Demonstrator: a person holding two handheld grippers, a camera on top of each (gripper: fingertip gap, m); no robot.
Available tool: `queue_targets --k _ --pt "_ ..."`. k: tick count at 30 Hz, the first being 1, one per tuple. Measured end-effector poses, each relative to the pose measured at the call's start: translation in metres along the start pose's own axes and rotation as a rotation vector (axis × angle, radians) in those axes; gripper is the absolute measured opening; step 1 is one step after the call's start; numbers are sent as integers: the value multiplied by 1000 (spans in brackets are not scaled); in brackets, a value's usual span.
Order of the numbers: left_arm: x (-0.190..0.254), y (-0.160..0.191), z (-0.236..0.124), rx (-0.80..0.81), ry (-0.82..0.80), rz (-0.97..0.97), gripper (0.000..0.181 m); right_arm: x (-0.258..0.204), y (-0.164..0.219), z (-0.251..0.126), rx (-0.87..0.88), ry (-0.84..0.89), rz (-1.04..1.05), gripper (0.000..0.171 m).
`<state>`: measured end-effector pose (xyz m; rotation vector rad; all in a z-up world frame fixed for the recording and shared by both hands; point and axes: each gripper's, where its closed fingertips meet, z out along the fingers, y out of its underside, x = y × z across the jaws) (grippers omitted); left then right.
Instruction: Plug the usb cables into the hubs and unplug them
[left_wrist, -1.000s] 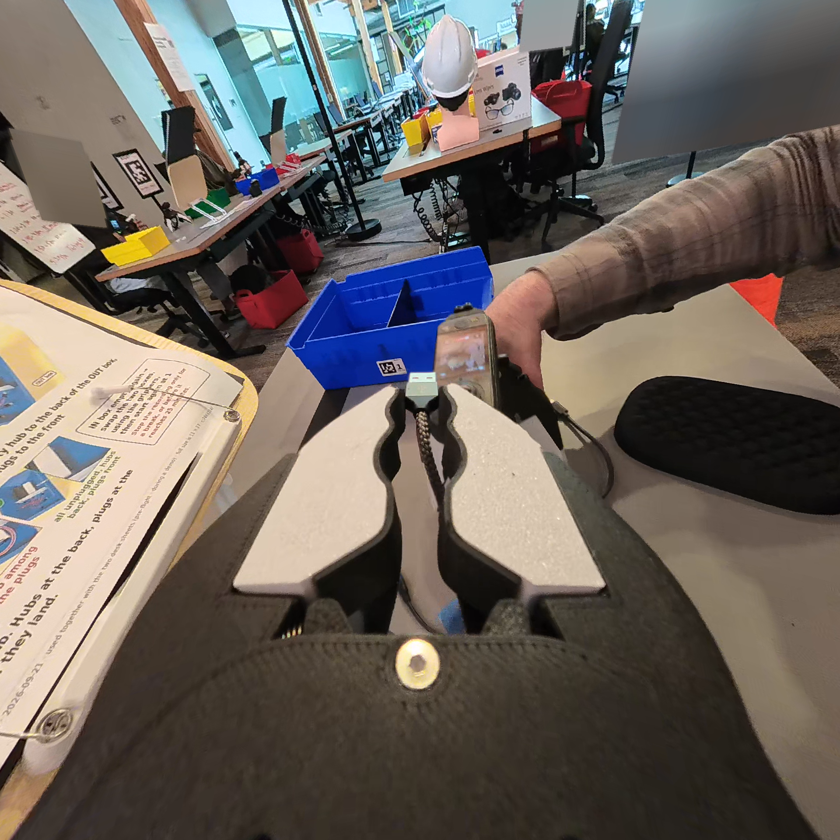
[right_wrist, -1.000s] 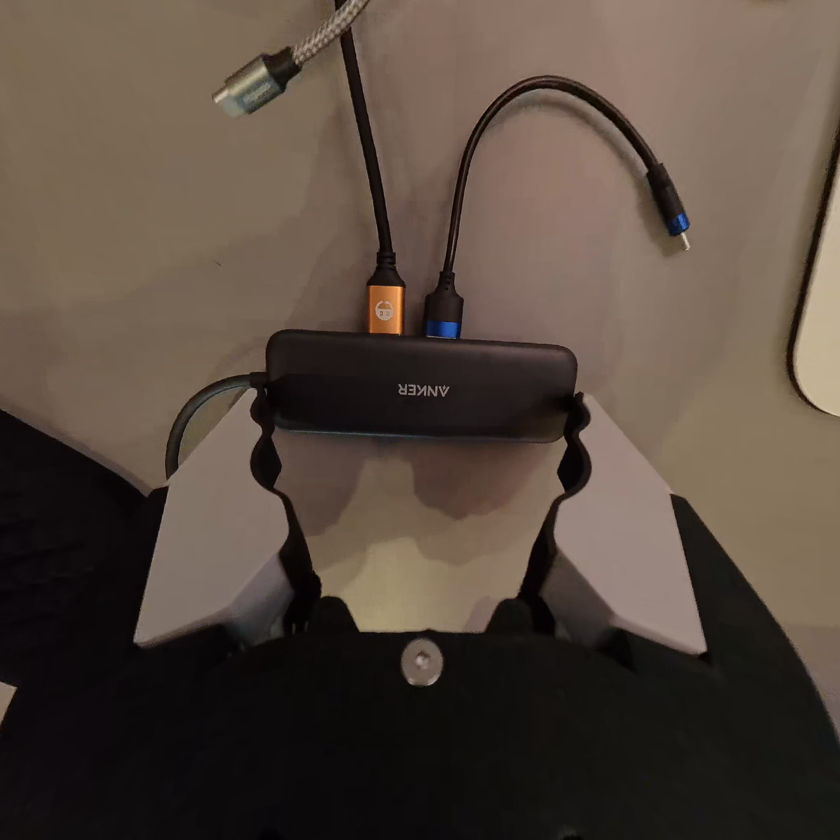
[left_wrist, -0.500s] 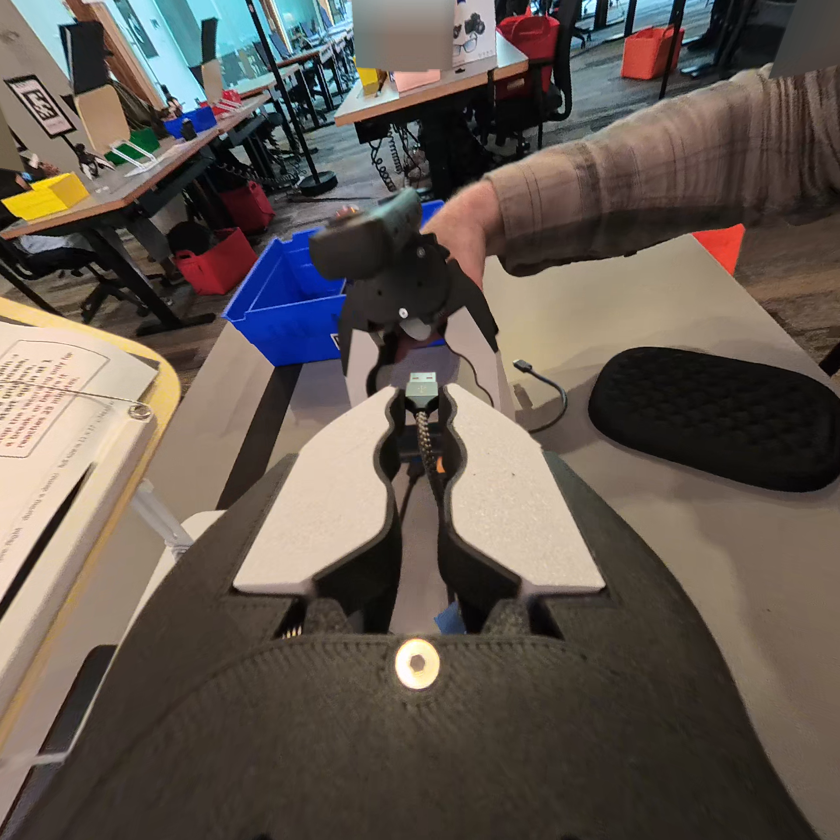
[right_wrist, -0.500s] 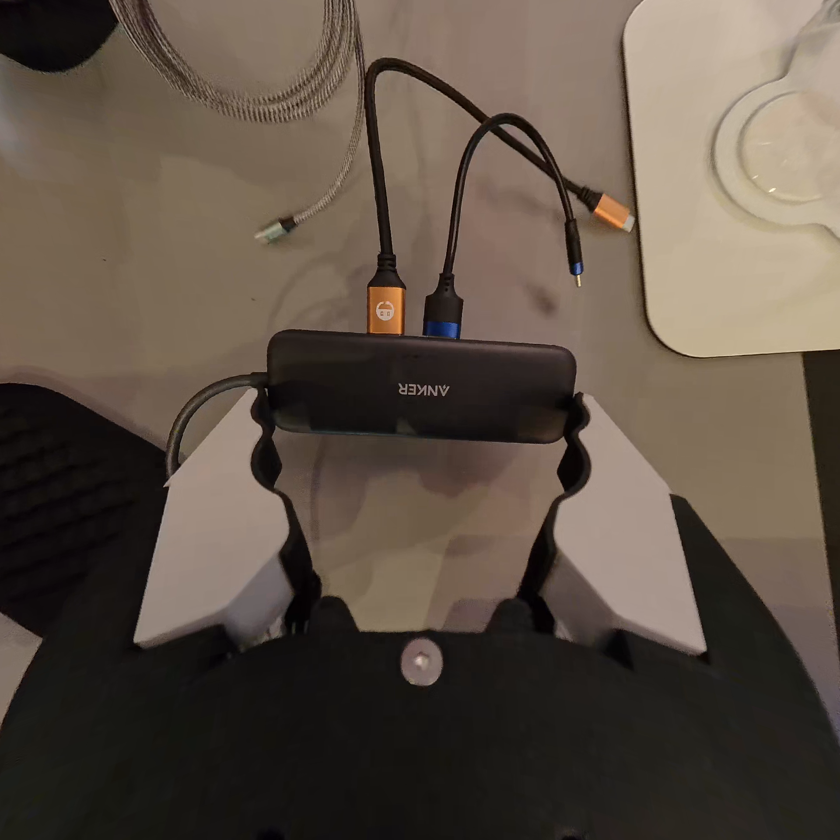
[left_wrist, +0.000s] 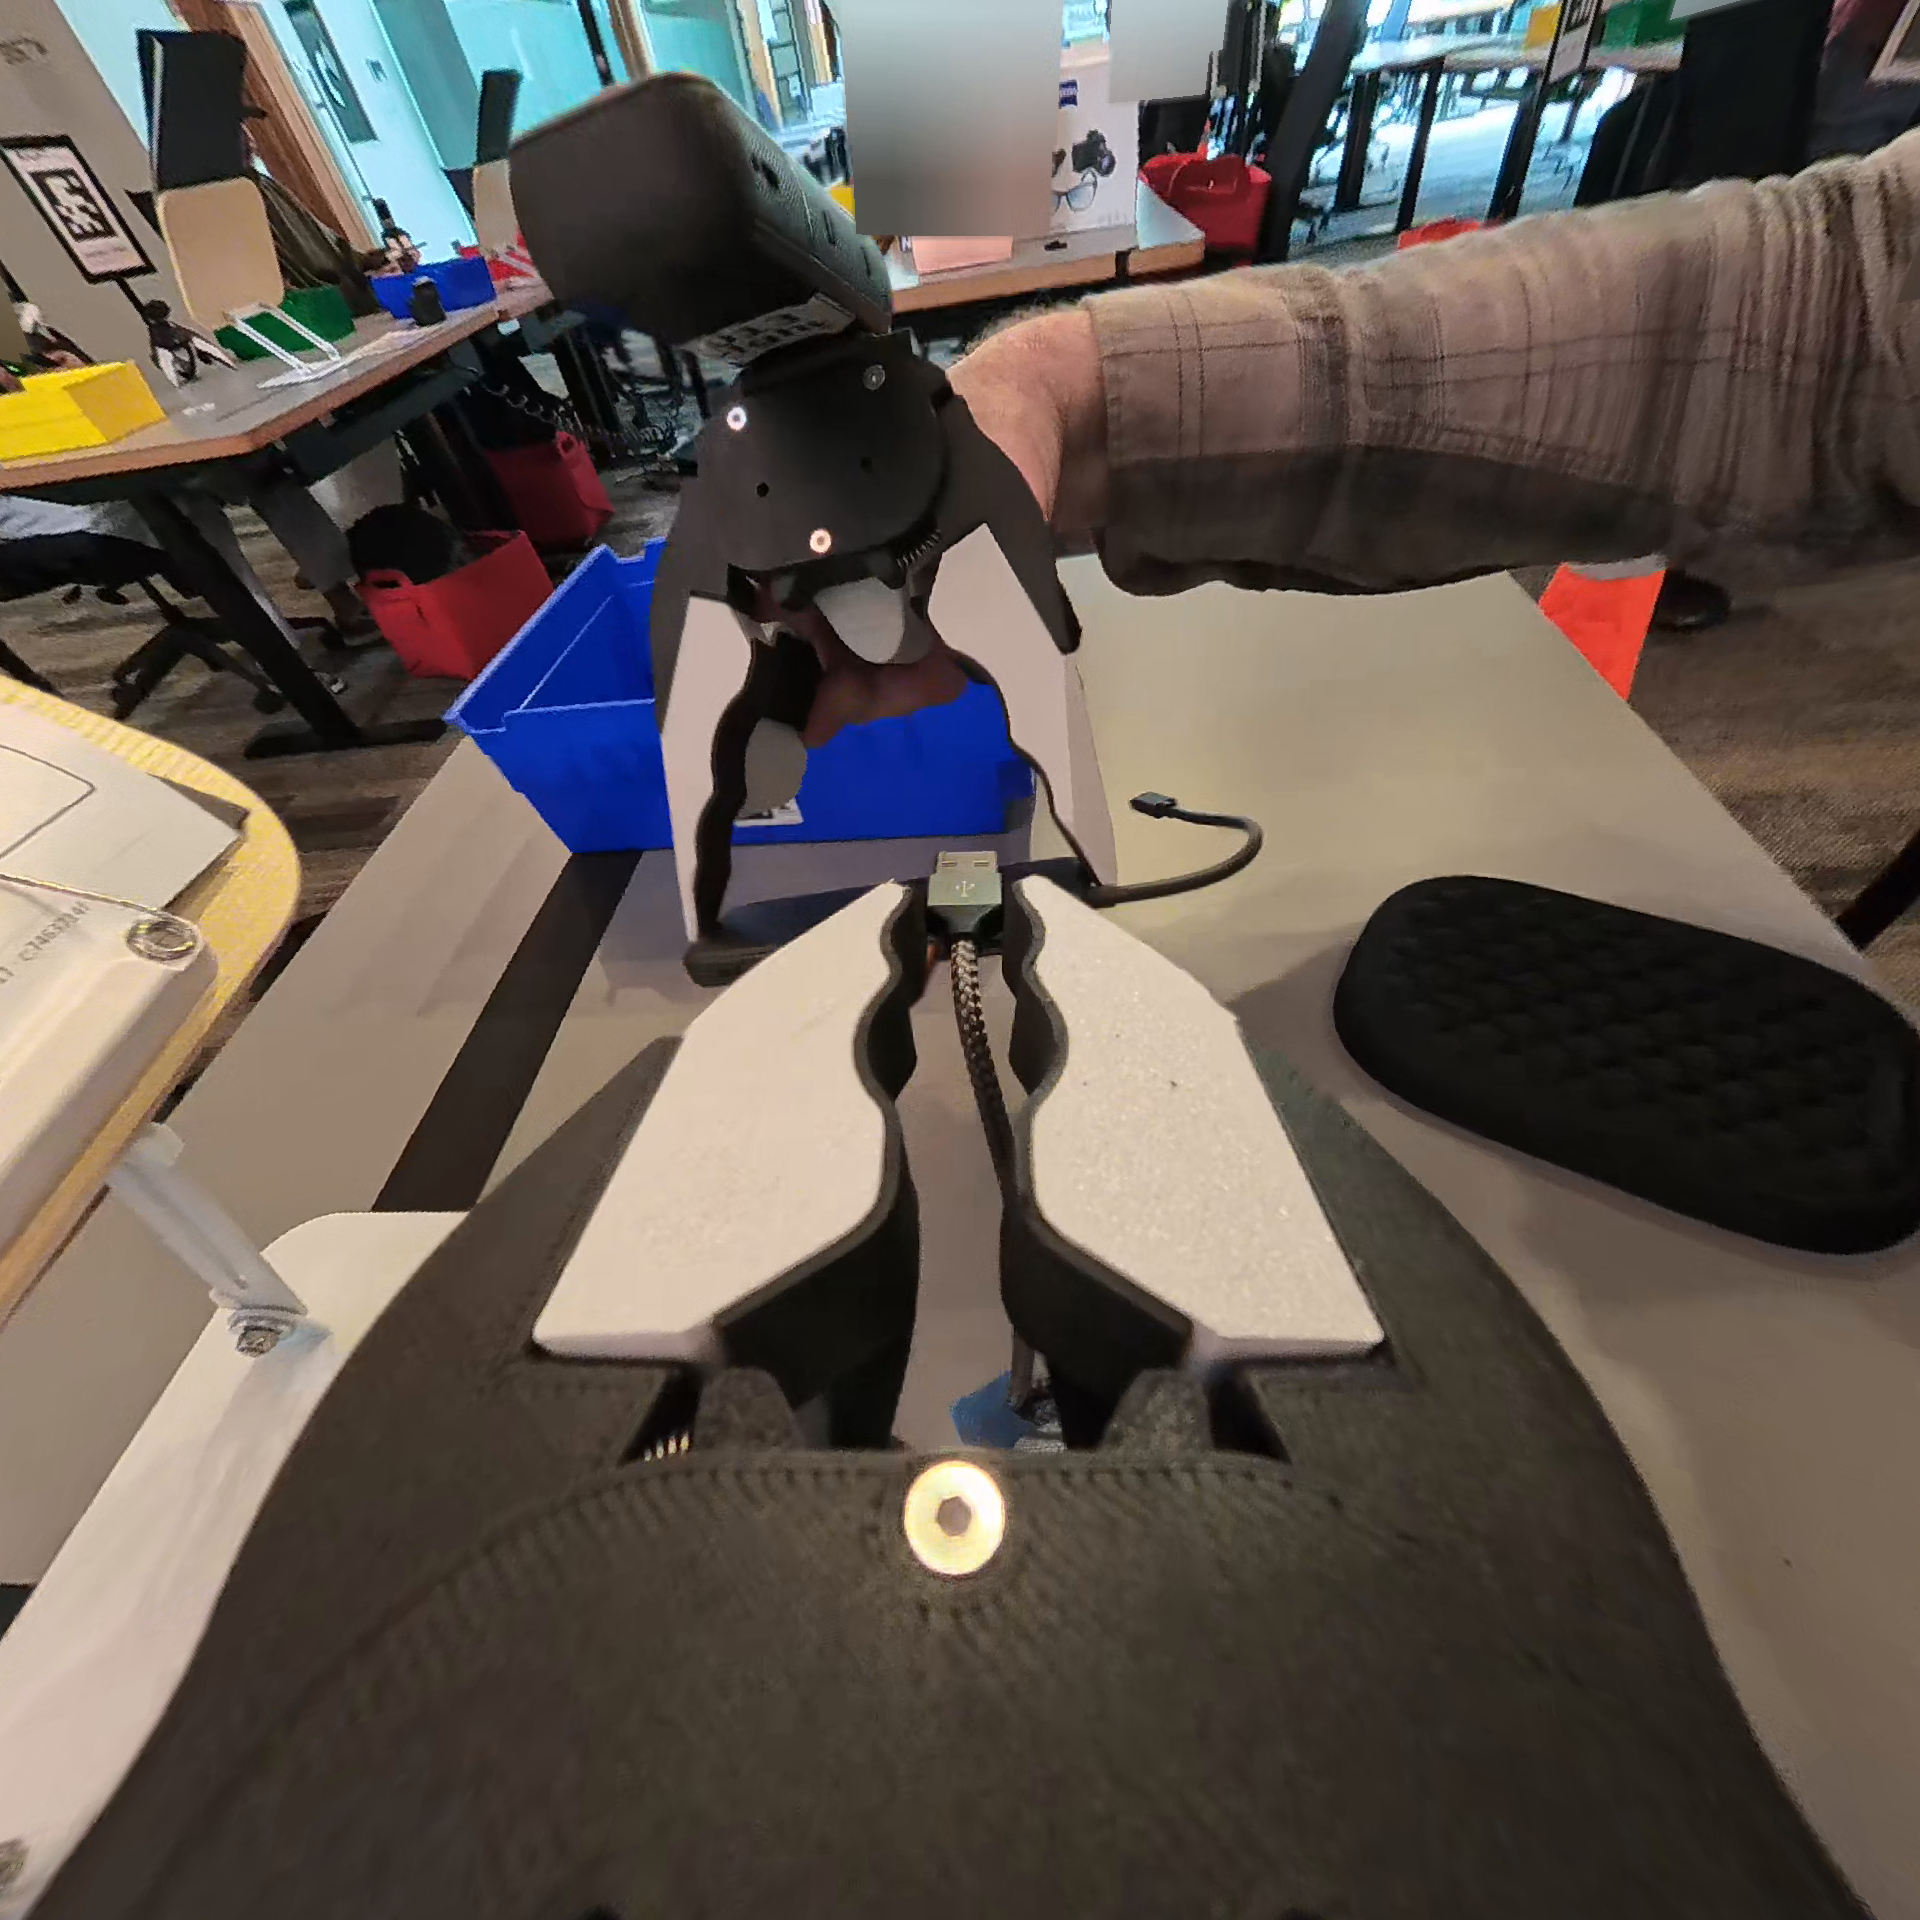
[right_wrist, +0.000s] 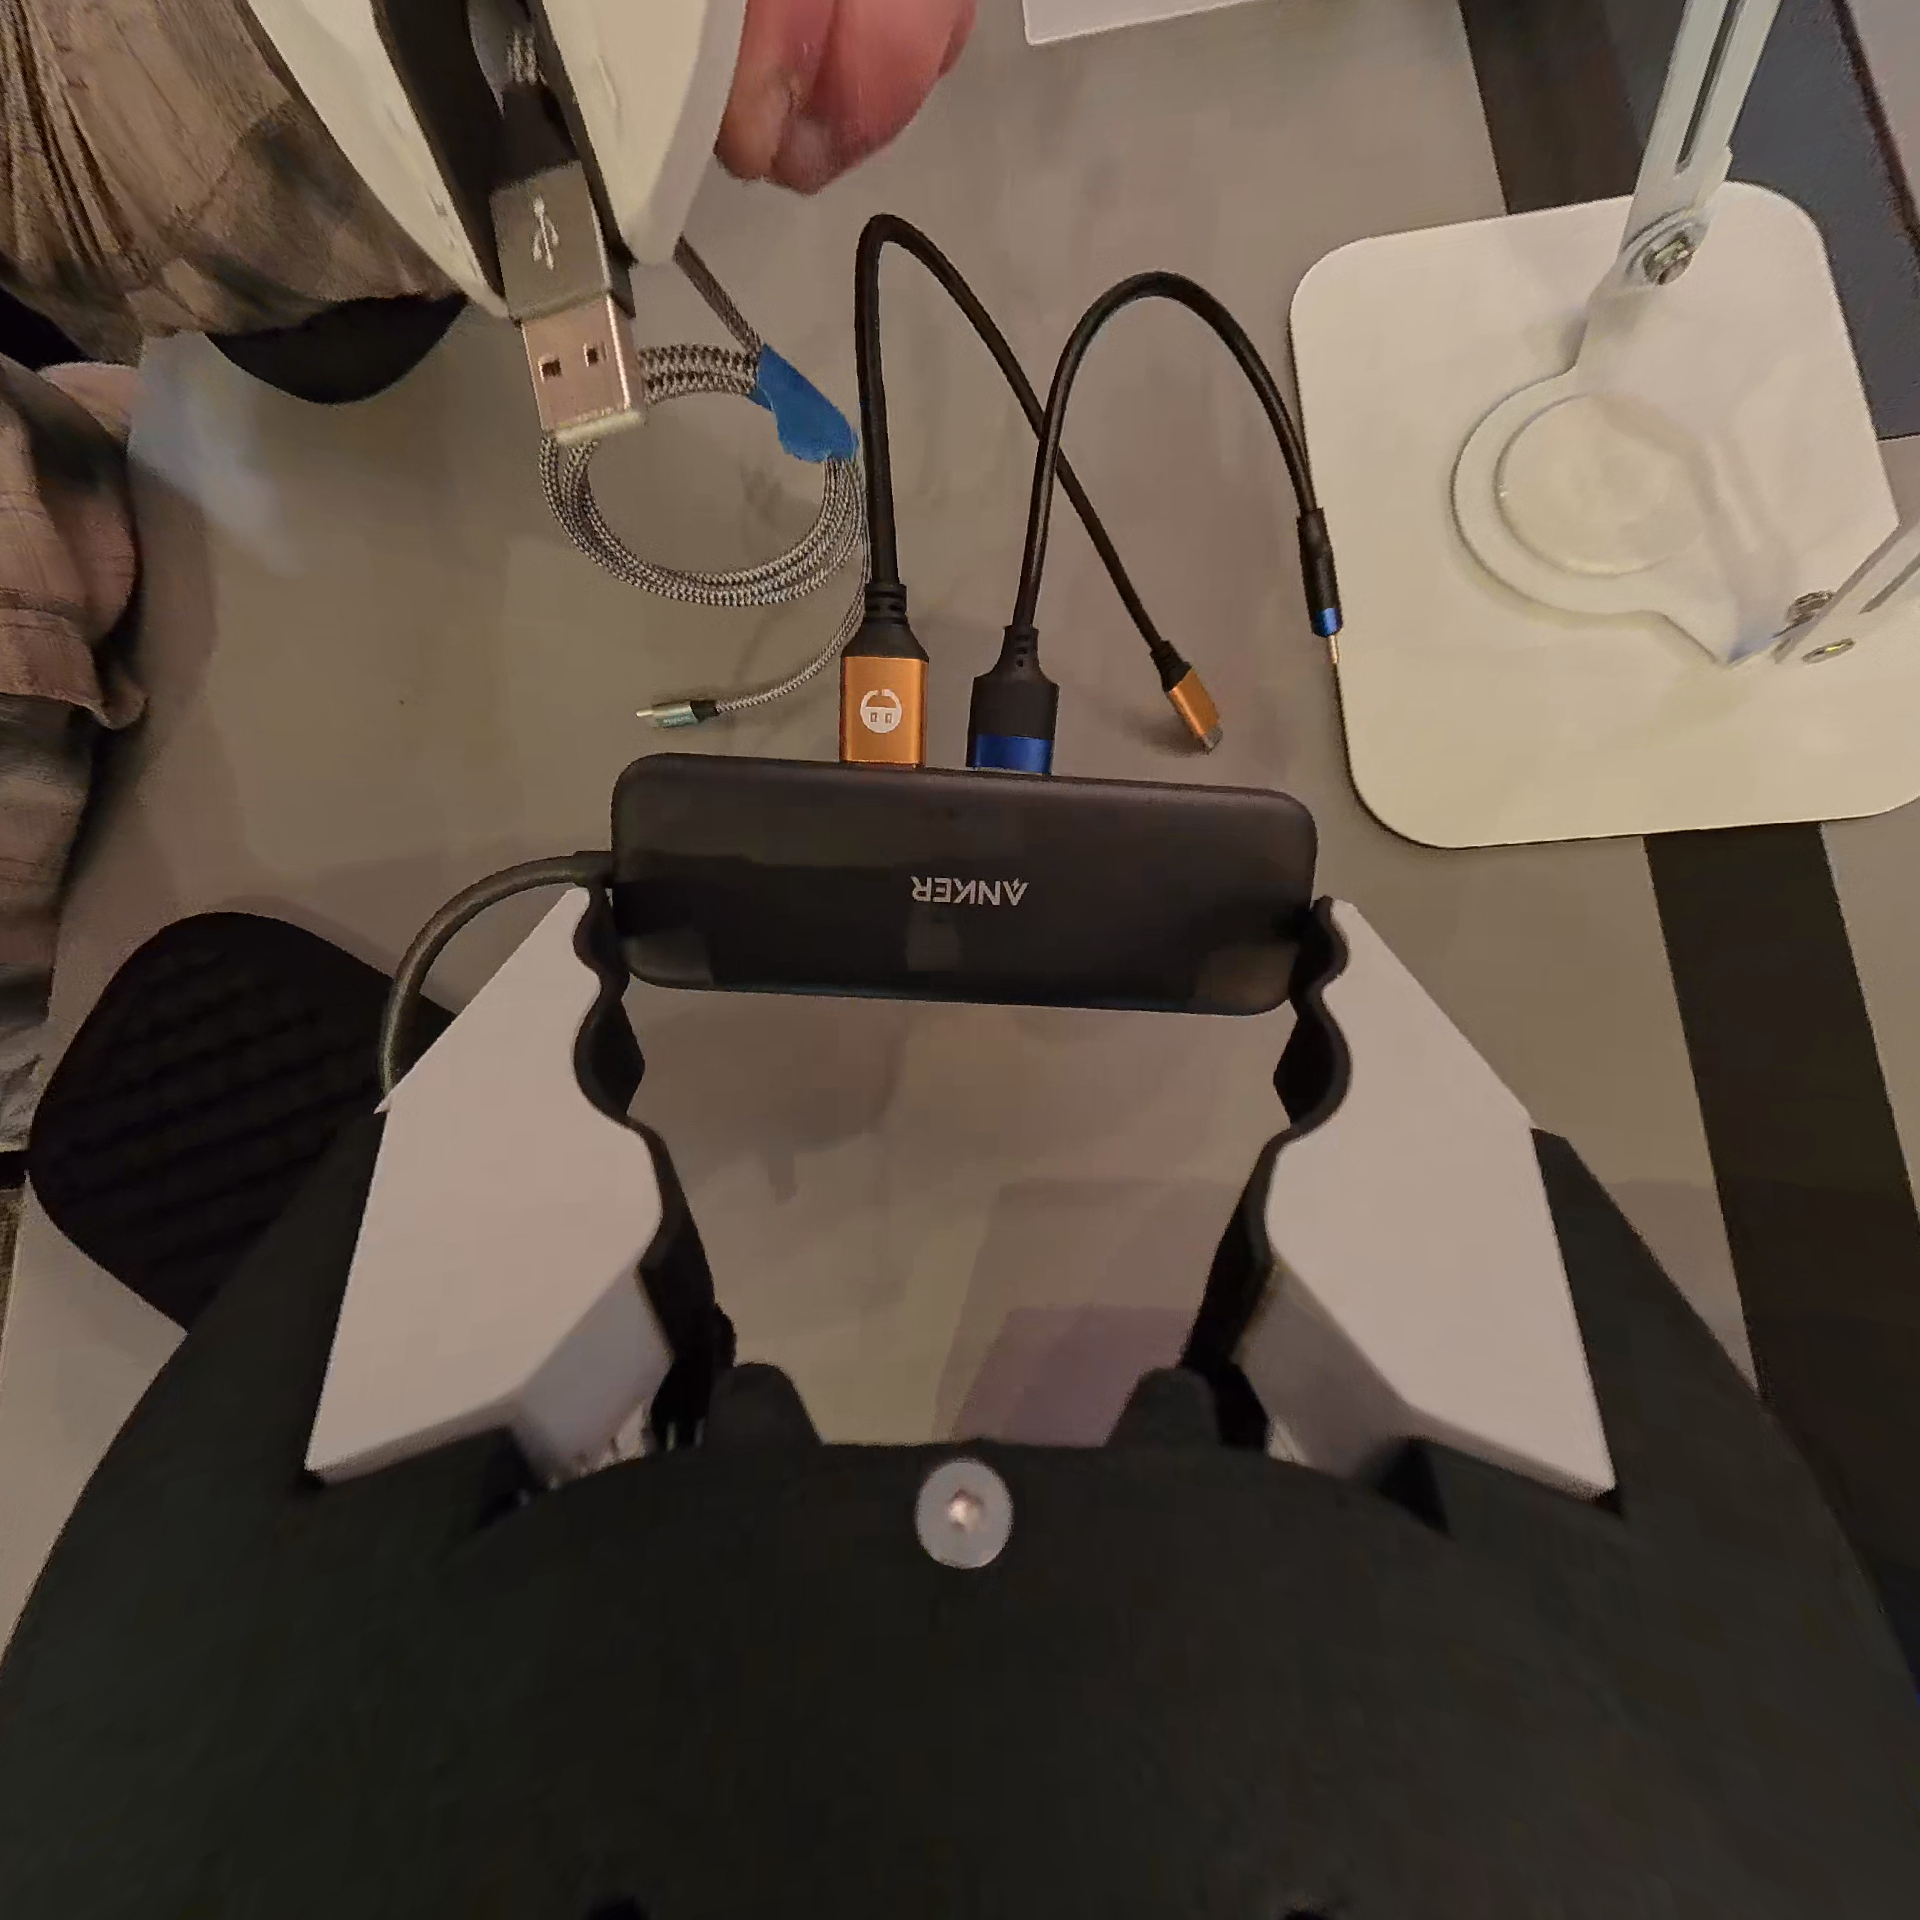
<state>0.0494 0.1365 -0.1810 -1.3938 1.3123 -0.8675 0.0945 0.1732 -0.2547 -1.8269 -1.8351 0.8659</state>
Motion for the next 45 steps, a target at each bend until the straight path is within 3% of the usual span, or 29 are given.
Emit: queue_targets --k 5,13,45 --pt "-1 -3 1 57 33 -86 14 2 -8 -10 31 2 -5 126" --pt "2 3 6 -20 17 -57 14 8 -13 -22 51 18 -1 126" --pt "-4 12 26 1 -8 -146 14 5 -25 -20 37 18 -59 126"
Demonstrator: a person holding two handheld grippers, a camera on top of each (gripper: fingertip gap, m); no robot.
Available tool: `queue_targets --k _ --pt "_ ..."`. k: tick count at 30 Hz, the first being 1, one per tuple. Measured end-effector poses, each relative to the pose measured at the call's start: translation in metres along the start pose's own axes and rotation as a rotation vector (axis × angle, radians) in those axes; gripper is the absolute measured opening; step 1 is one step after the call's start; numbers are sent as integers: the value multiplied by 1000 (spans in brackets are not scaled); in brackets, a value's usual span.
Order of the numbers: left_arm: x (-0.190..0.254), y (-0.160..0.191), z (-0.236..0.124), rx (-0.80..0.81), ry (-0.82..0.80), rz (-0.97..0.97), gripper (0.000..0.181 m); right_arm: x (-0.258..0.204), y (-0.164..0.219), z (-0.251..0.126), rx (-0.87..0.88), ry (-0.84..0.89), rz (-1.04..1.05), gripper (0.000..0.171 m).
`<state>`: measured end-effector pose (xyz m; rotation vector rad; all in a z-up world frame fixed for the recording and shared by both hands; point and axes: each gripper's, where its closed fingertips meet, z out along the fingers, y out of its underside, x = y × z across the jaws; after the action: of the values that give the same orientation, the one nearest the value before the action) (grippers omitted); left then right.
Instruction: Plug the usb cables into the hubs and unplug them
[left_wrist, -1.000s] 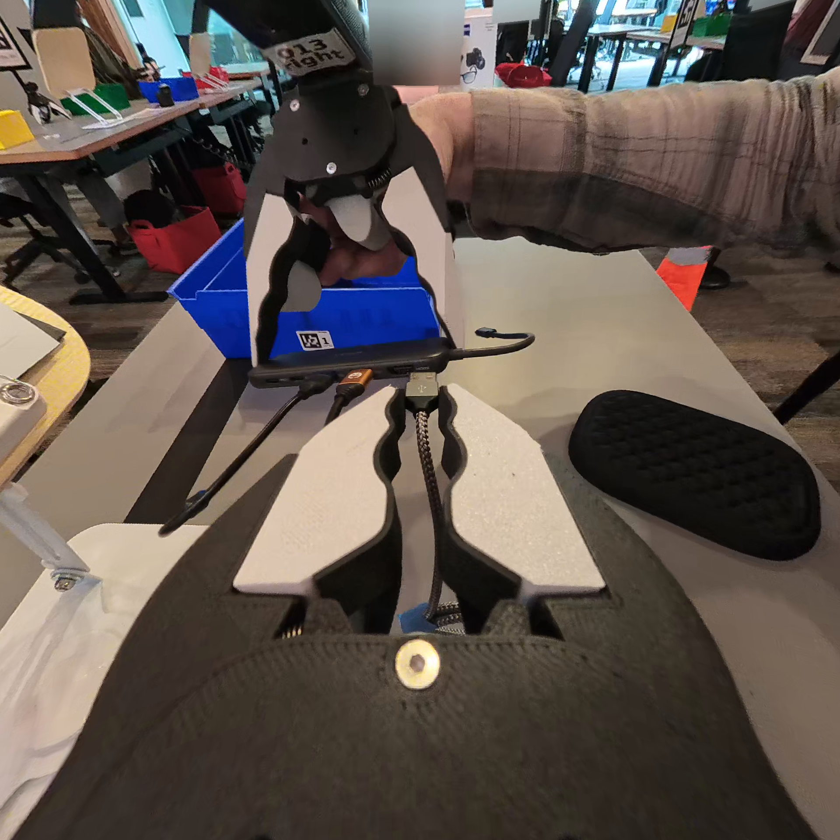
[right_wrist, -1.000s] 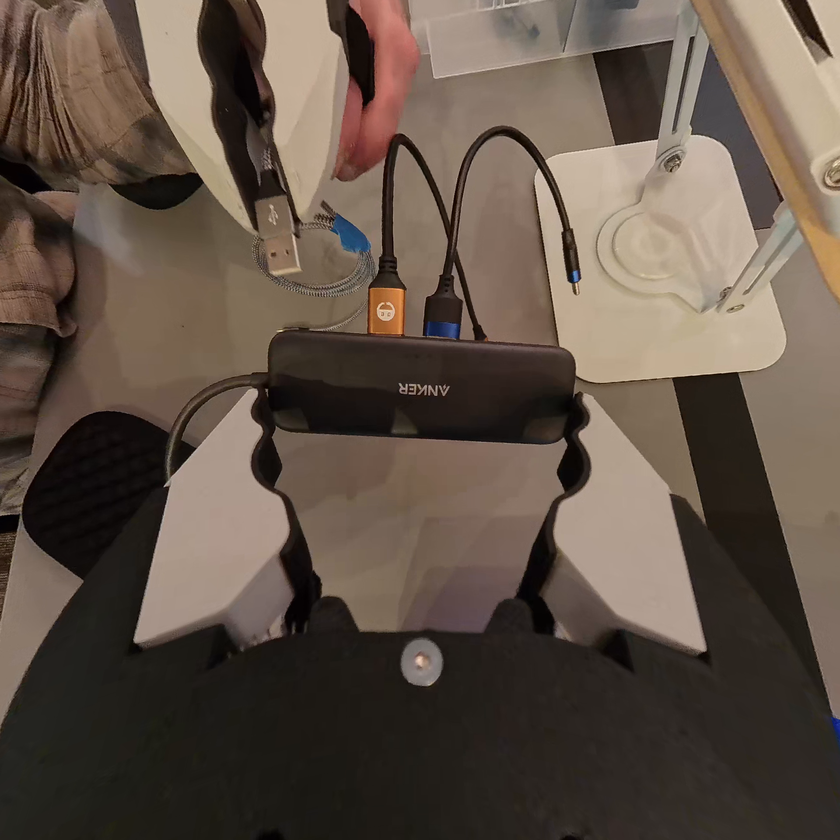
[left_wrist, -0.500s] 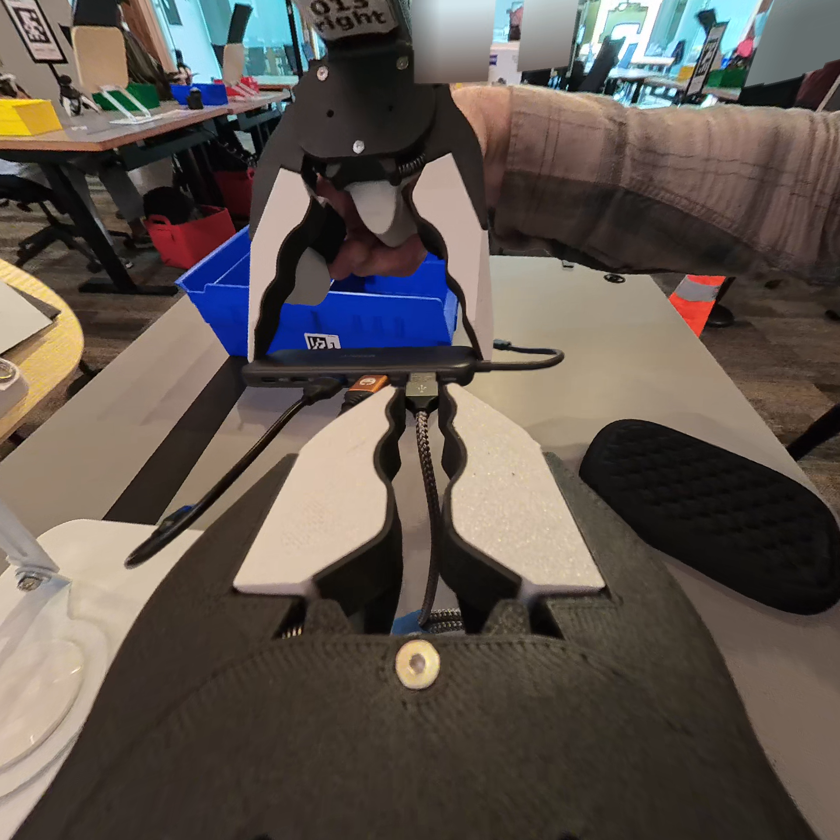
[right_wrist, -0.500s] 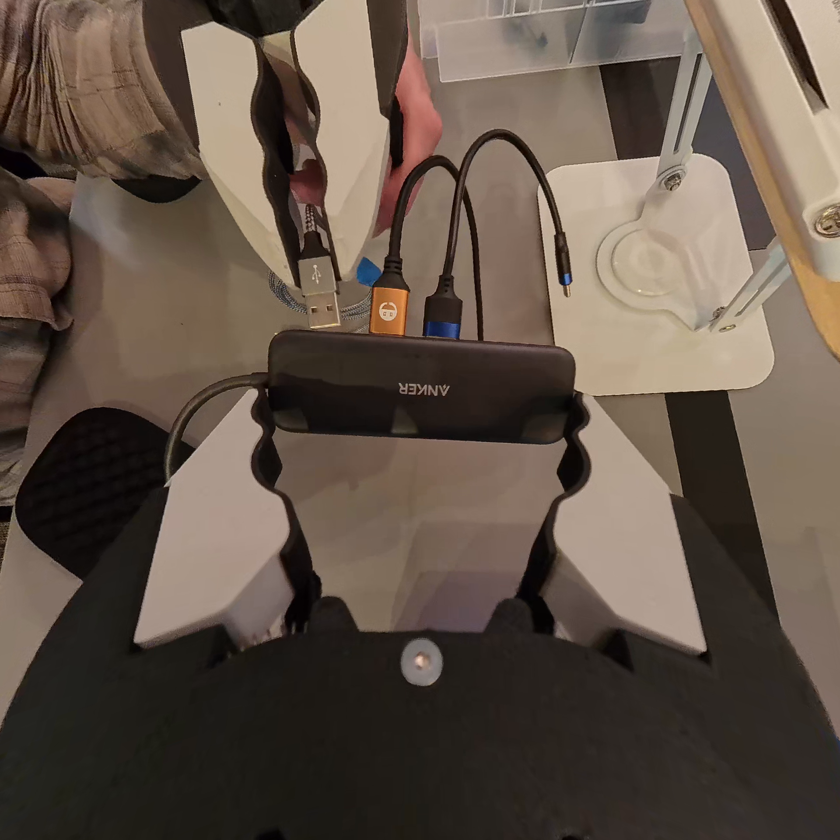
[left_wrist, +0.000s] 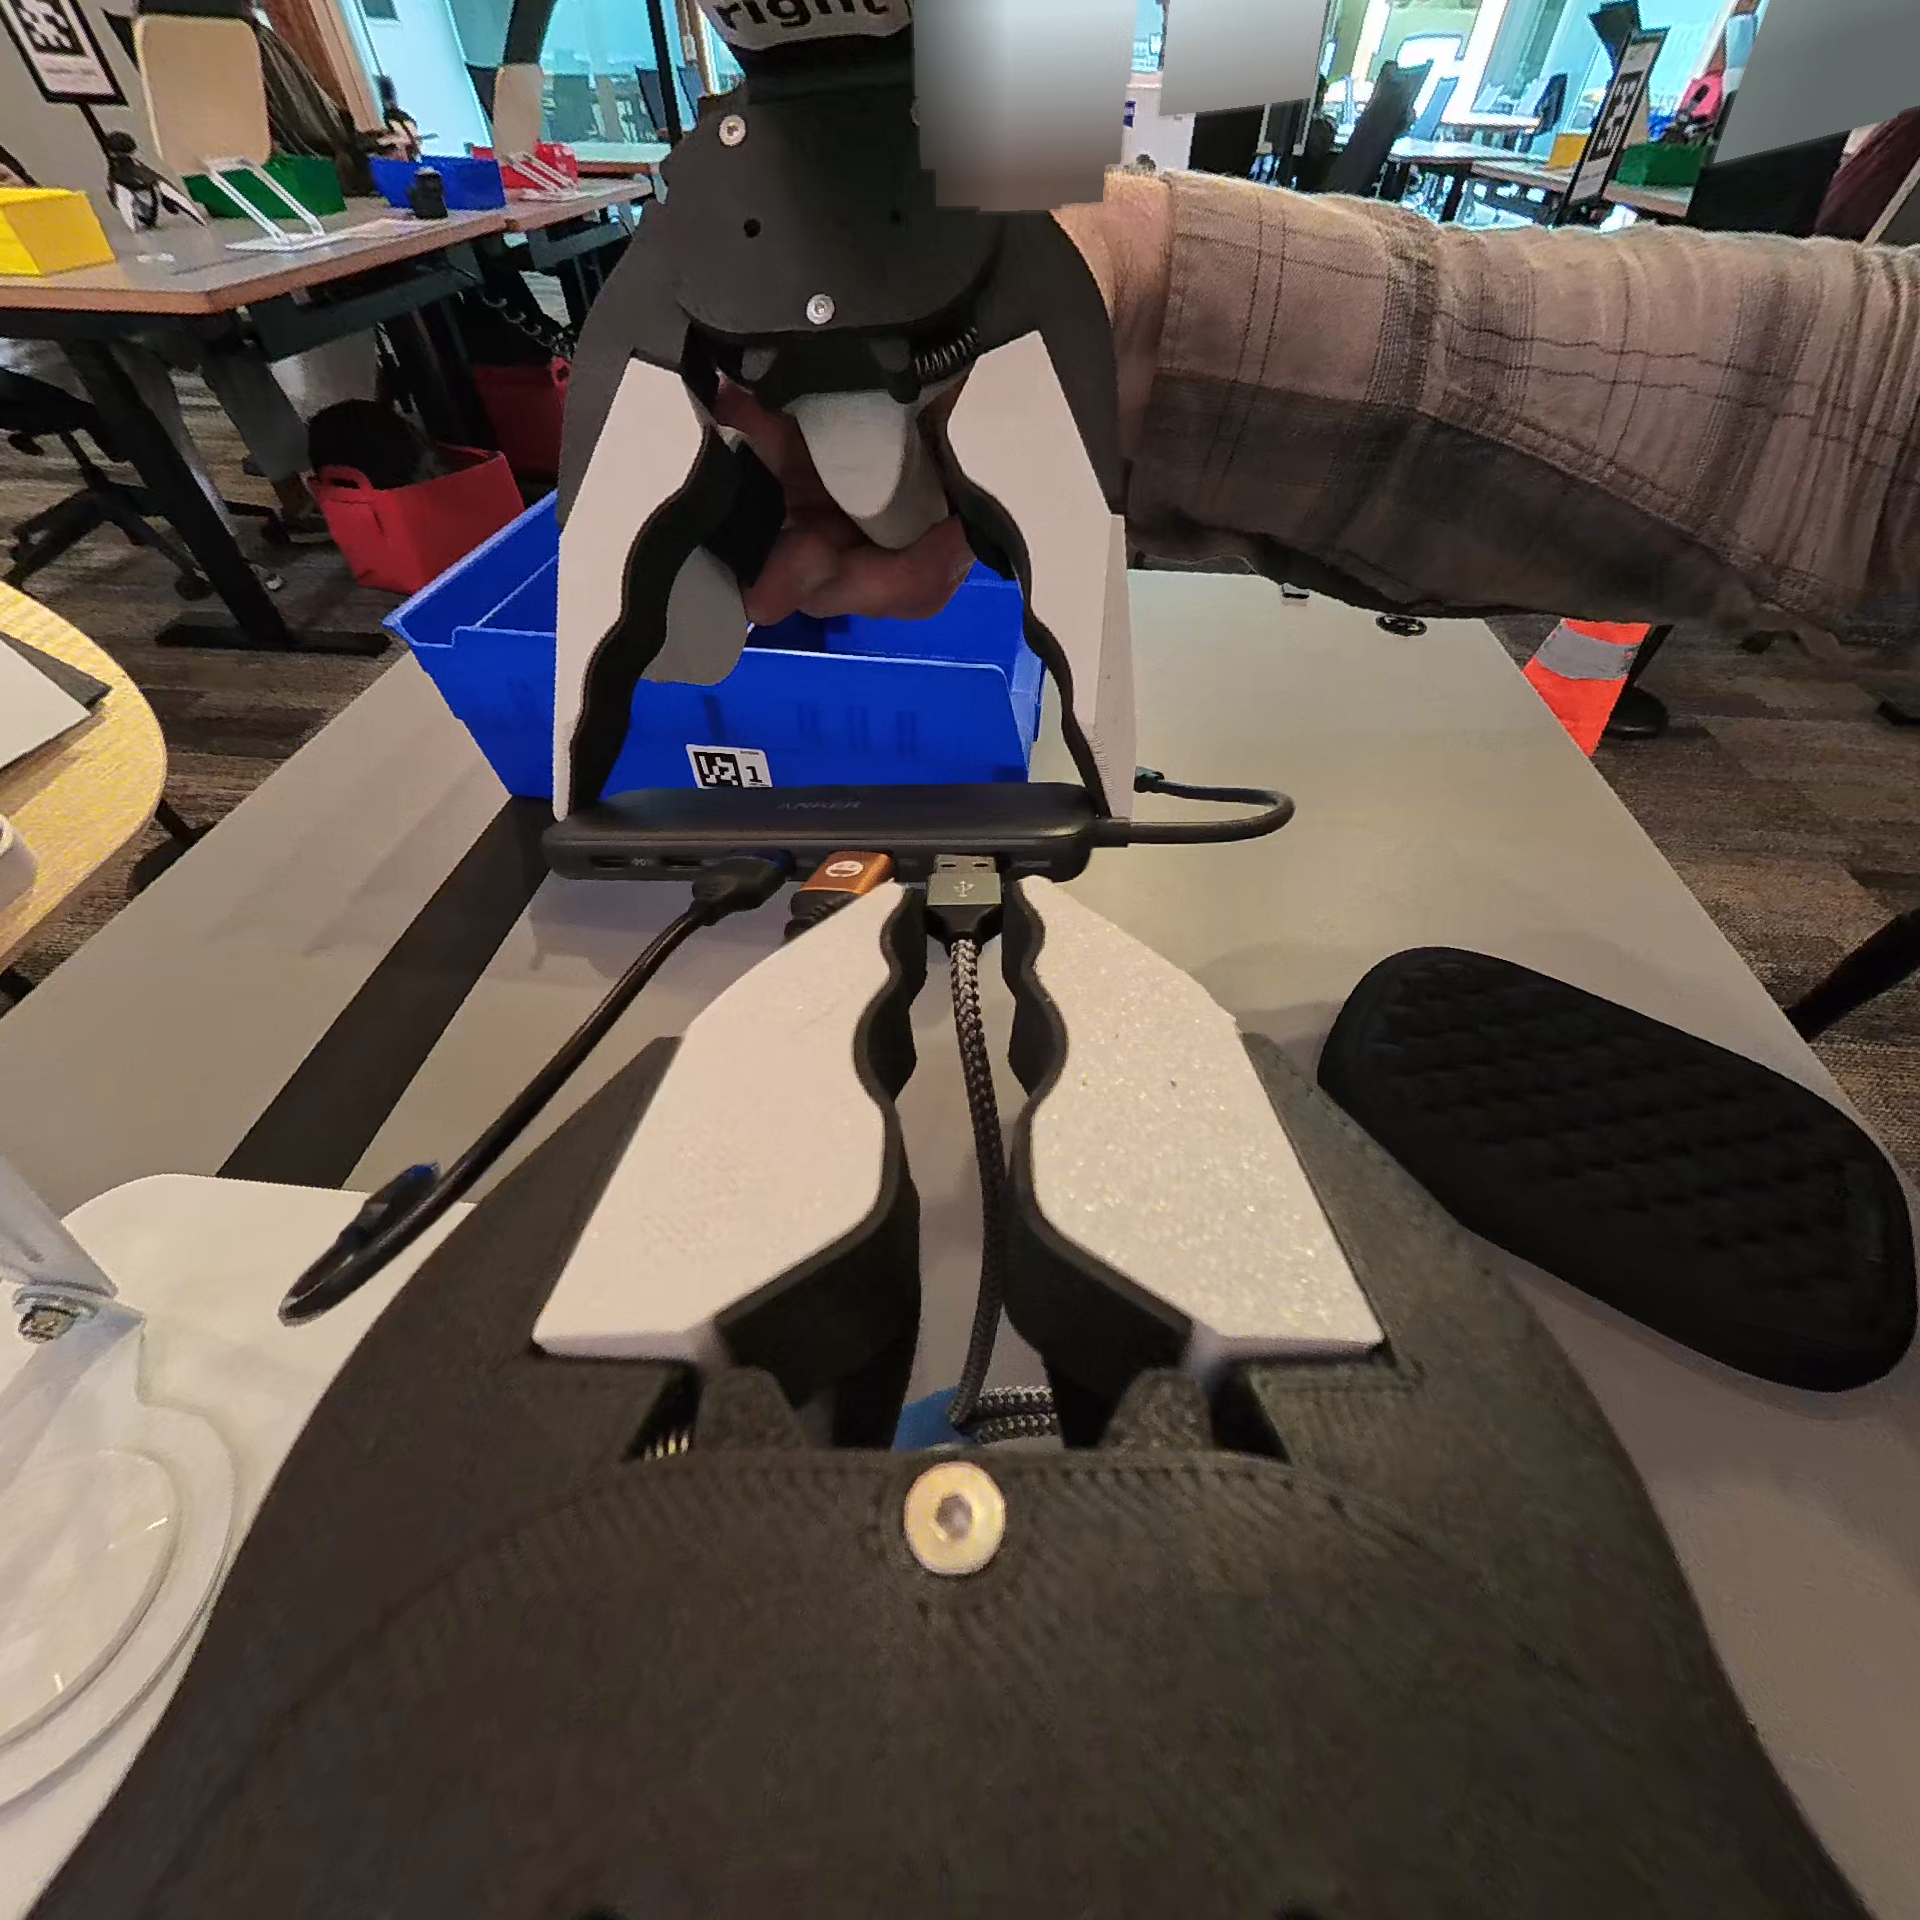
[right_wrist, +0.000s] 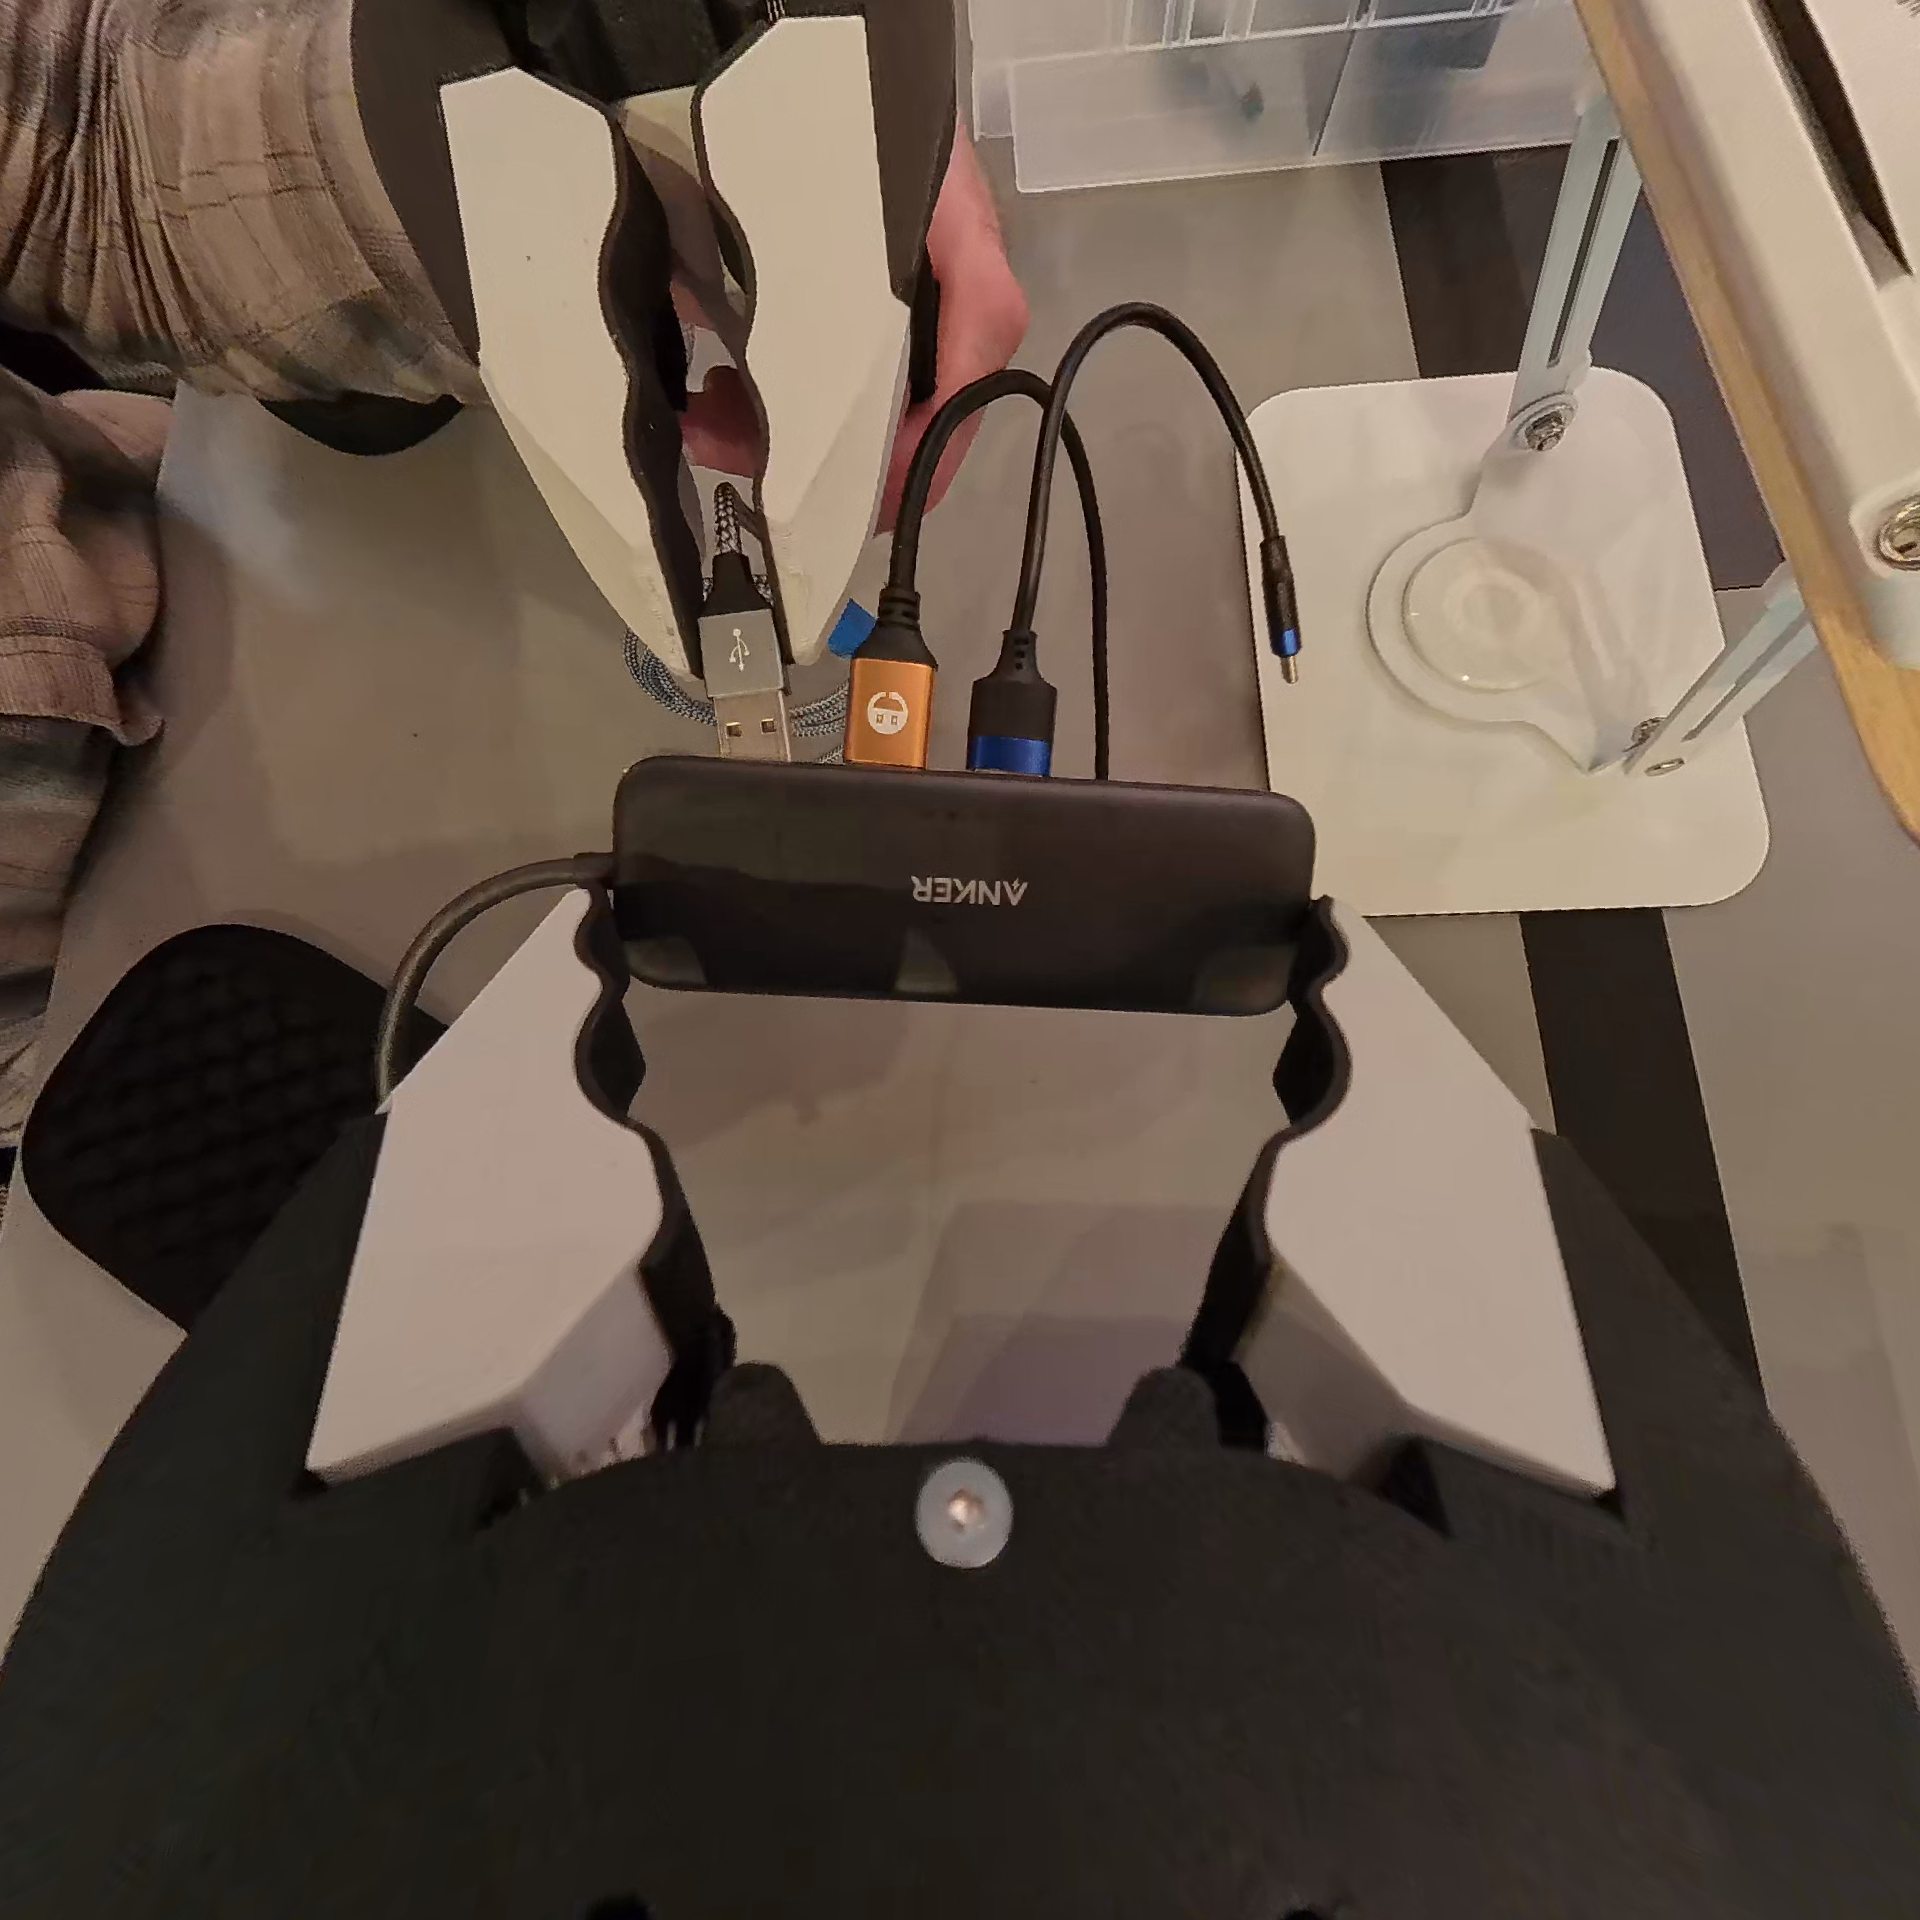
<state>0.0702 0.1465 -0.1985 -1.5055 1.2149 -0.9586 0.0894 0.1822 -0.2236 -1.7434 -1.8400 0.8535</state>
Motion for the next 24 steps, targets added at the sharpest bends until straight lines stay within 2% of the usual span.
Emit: queue_targets --k 13,24 --pt "1 0 1 5 27 -59 14 1 -1 -2 -22 45 -46 125" --pt "0 -11 -5 142 52 -40 14 0 -11 -8 30 36 -44 125"
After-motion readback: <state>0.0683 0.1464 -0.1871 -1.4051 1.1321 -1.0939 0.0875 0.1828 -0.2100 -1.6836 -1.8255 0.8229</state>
